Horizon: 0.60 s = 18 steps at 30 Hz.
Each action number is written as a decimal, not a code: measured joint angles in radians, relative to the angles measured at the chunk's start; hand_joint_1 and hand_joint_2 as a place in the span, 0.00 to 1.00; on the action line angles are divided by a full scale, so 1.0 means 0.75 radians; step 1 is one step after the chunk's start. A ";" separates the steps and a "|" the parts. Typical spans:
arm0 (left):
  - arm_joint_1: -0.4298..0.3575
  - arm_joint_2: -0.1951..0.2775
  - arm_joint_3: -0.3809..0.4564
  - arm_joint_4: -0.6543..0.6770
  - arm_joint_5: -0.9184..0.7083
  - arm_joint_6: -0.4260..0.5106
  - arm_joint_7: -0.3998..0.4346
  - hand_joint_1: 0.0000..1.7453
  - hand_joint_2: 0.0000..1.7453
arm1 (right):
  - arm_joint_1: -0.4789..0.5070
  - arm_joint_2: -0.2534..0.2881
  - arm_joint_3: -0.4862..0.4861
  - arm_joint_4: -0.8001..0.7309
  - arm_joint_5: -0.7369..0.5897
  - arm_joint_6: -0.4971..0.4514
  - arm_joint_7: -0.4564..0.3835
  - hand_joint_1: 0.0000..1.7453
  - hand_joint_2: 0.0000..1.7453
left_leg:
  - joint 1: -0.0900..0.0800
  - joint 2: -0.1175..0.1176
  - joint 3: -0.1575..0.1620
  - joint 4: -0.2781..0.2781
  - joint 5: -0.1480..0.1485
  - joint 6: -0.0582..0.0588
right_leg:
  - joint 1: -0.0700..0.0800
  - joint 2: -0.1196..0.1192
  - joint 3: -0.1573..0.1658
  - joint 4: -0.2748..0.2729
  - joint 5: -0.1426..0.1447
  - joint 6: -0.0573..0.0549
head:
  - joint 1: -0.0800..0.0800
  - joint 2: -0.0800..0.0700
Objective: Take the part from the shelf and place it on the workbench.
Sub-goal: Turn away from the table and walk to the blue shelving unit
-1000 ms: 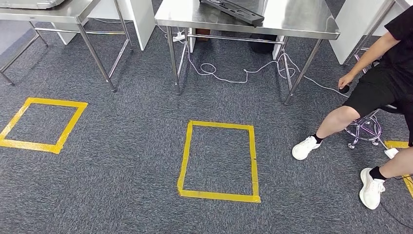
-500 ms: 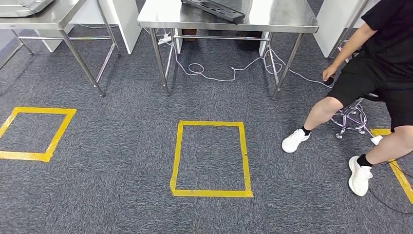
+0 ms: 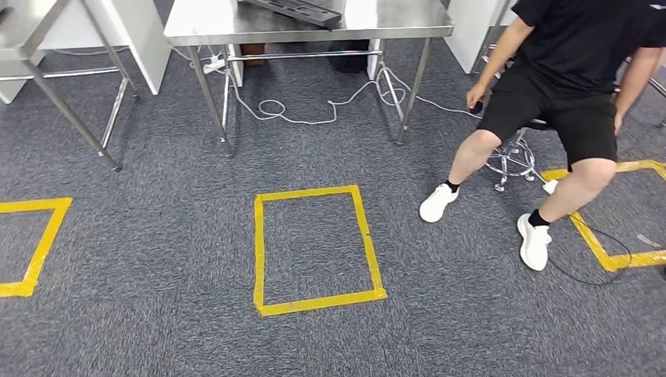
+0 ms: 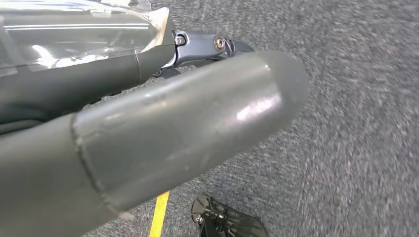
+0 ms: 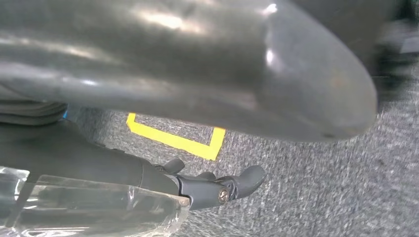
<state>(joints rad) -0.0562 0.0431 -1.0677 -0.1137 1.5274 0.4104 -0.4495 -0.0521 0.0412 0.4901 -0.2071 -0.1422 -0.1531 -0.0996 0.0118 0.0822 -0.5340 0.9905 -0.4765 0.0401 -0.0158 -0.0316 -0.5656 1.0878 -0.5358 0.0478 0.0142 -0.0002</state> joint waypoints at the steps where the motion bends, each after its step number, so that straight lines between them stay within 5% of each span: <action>1: 0.000 0.000 0.000 0.000 0.000 0.000 0.000 0.00 0.00 | -0.002 -0.001 0.000 0.000 0.001 0.000 0.000 0.00 0.00 | -0.004 0.014 0.003 0.001 -0.002 -0.006 | 0.004 -0.026 0.043 -0.079 0.027 0.000 | 0.000 0.000; 3: -0.001 0.000 -0.002 0.000 0.000 0.000 -0.001 0.00 0.00 | -0.005 -0.002 0.000 0.000 0.001 0.000 0.000 0.00 0.00 | -0.010 0.039 0.012 0.003 -0.005 -0.021 | 0.014 -0.048 0.070 -0.142 0.050 -0.011 | -0.001 0.000; 5: -0.007 0.000 -0.005 0.000 0.000 0.000 -0.001 0.00 0.00 | -0.001 -0.003 0.000 0.000 0.002 0.000 -0.001 0.00 0.00 | -0.004 0.053 0.017 0.006 -0.009 -0.036 | 0.007 -0.020 0.066 -0.144 0.059 -0.027 | -0.002 0.000; 7: -0.011 0.001 -0.007 0.000 0.000 0.000 -0.001 0.00 0.00 | 0.002 -0.002 0.001 0.000 0.002 0.000 0.000 0.00 0.00 | 0.006 -0.001 -0.003 0.055 -0.052 -0.051 | -0.007 0.006 0.068 -0.148 0.071 -0.048 | -0.004 0.000; 9: -0.007 0.002 -0.008 0.000 0.000 0.001 -0.002 0.00 0.00 | 0.001 -0.001 0.001 0.000 0.002 0.000 0.000 0.00 0.00 | 0.011 -0.080 -0.066 0.203 -0.147 -0.059 | -0.010 0.033 0.064 -0.149 0.081 -0.065 | -0.005 0.000; 11: 0.000 0.002 -0.008 0.000 0.000 0.001 -0.002 0.00 0.00 | 0.001 0.000 0.001 0.000 0.002 0.000 0.000 0.00 0.00 | 0.013 -0.106 -0.133 0.358 -0.210 -0.064 | -0.006 0.065 0.059 -0.147 0.085 -0.072 | -0.005 0.000; 13: 0.003 0.002 -0.008 0.000 0.000 0.001 -0.004 0.00 0.00 | 0.004 0.000 0.002 0.000 0.002 0.001 0.000 0.00 0.00 | 0.018 -0.111 -0.128 0.354 -0.170 -0.068 | -0.005 0.100 0.059 -0.142 0.085 -0.072 | -0.005 0.000; 16: 0.004 0.003 -0.008 0.000 0.000 -0.001 -0.012 0.00 0.00 | 0.001 0.000 0.008 0.001 0.002 0.001 -0.005 0.00 0.00 | 0.037 -0.173 -0.024 0.124 -0.053 -0.074 | -0.003 0.153 0.048 -0.119 0.080 -0.061 | -0.007 0.000; 18: 0.004 0.002 -0.010 0.000 -0.005 -0.008 -0.017 0.00 0.00 | -0.001 0.000 0.011 0.001 -0.002 -0.006 -0.009 0.00 0.00 | 0.038 -0.209 0.000 0.058 -0.044 -0.069 | 0.002 0.180 0.024 -0.105 0.081 -0.042 | -0.006 0.000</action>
<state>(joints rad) -0.0530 0.0449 -1.0752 -0.1137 1.5238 0.4047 -0.4623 -0.0528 0.0410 0.4980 -0.2067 -0.1433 -0.1576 -0.1061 0.0401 -0.0744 -0.5341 1.0342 -0.5095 -0.0115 -0.0144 0.1035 -0.5474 1.0092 -0.4748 0.0162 0.0093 -0.0003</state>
